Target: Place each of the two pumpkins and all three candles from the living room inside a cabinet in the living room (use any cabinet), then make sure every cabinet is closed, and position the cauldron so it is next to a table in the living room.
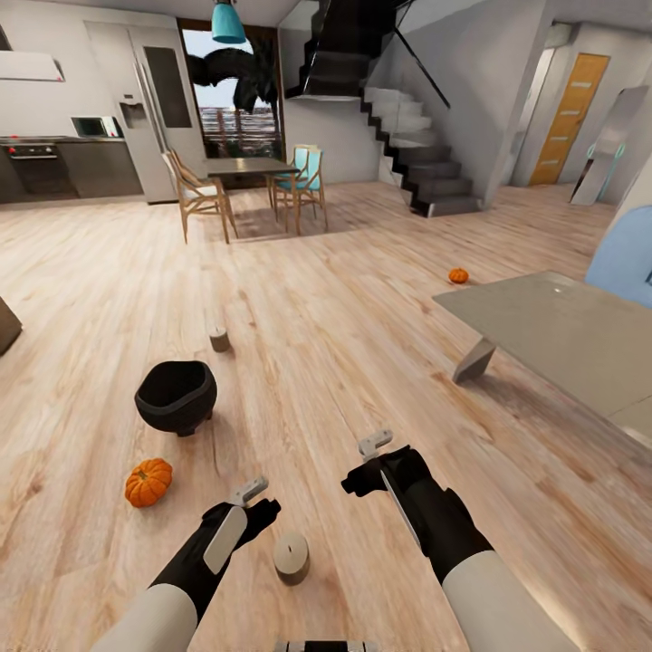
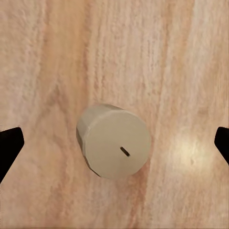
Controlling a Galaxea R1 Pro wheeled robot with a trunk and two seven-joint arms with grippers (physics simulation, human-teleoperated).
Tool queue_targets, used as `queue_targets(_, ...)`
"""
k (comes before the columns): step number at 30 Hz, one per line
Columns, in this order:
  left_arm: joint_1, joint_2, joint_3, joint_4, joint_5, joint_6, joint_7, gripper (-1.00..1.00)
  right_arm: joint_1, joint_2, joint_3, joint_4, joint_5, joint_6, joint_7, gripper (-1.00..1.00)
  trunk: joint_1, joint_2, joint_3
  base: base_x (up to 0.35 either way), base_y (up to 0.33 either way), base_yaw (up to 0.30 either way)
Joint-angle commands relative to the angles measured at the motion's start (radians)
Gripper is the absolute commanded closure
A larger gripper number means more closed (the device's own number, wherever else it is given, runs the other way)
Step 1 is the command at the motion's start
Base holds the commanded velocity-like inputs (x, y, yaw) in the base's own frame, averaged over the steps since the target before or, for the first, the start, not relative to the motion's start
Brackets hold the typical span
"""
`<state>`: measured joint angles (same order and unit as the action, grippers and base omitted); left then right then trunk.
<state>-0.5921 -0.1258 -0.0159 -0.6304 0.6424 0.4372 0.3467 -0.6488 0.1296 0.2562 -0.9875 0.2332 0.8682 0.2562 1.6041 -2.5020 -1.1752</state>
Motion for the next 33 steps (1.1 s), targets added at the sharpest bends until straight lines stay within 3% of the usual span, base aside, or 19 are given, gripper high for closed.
queue_targets(1, 0.0, 0.0, 0.0, 0.0, 0.0, 0.0, 0.0, -1.0, 0.0, 0.0, 0.0, 0.0, 0.0, 0.0, 0.0, -1.0, 0.0, 0.0, -0.004, 0.0, 0.0, -0.056)
queue_targets(10, 0.0, 0.0, -0.001, -0.003, 0.0, -0.001, 0.001, -1.0, 0.0, 0.001, 0.0, 0.0, 0.0, 0.0, 0.0, -1.0, 0.004, -0.002, -0.039, 0.0, 0.0, -0.1)
queue_targets(17, 0.0, 0.0, -0.003, -0.06, -0.001, -0.002, 0.009, -1.0, 0.0, 0.001, 0.0, 0.0, 0.0, 0.0, -0.001, -1.0, 0.008, -0.004, -0.066, 0.0, 0.0, -0.003)
queue_targets(20, -0.001, 0.0, -0.004, -0.086, -0.003, 0.003, 0.032, -1.0, 0.0, 0.001, 0.0, 0.0, 0.0, 0.0, -0.001, -1.0, 0.009, -0.005, -0.077, 0.0, 0.0, 0.0)
queue_targets(22, -0.004, 0.0, -0.009, -0.102, -0.004, 0.006, 0.078, -1.0, 0.0, 0.001, 0.0, 0.0, 0.0, 0.0, -0.001, -1.0, 0.01, -0.005, -0.085, 0.0, 0.0, 0.0)
queue_targets(25, -0.012, 0.0, -0.054, -0.122, -0.003, 0.008, 0.149, -1.0, 0.0, 0.001, 0.0, 0.0, 0.0, 0.0, -0.001, -1.0, 0.011, -0.006, -0.097, 0.0, 0.0, 0.0)
queue_targets(28, -0.022, -0.001, -0.153, -0.132, -0.002, 0.009, 0.239, -1.0, 0.0, 0.001, 0.0, 0.0, 0.0, 0.0, -0.002, -1.0, 0.013, -0.007, -0.108, 0.0, 0.0, 0.0)
queue_targets(33, -0.024, -0.001, -0.202, -0.136, 0.0, 0.008, 0.304, -1.0, 0.0, 0.001, 0.0, 0.0, 0.001, 0.0, -0.002, -1.0, 0.015, -0.008, -0.128, 0.0, 0.0, 0.0)
